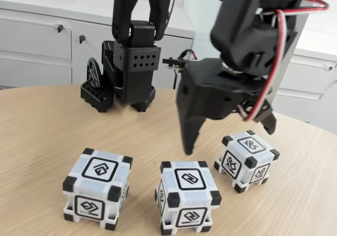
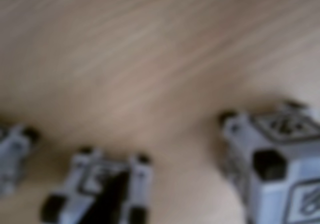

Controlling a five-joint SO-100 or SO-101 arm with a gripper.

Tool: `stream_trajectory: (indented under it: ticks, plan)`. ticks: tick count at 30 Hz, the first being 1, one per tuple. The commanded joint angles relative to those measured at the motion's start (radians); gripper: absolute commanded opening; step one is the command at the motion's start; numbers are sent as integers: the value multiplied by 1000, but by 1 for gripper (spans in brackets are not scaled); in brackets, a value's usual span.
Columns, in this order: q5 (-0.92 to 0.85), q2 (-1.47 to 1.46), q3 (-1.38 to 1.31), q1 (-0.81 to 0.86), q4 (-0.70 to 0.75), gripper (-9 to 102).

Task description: Stack cubes from left to right.

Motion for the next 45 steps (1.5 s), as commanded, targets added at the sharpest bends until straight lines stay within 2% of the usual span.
stream_trajectory:
  ticks: [1, 6, 12, 18, 23, 33, 45]
  plan:
    - [9, 6, -26, -46, 0, 50]
    - [46, 6, -26, -121, 0, 50]
    - [8, 6, -28, -124, -3, 50]
    - [17, 3, -55, -107, -118, 48]
    - [0, 3, -55, -110, -132, 48]
    - [-2, -186, -58, -123, -135, 47]
    - [40, -179, -58, -112, -225, 28]
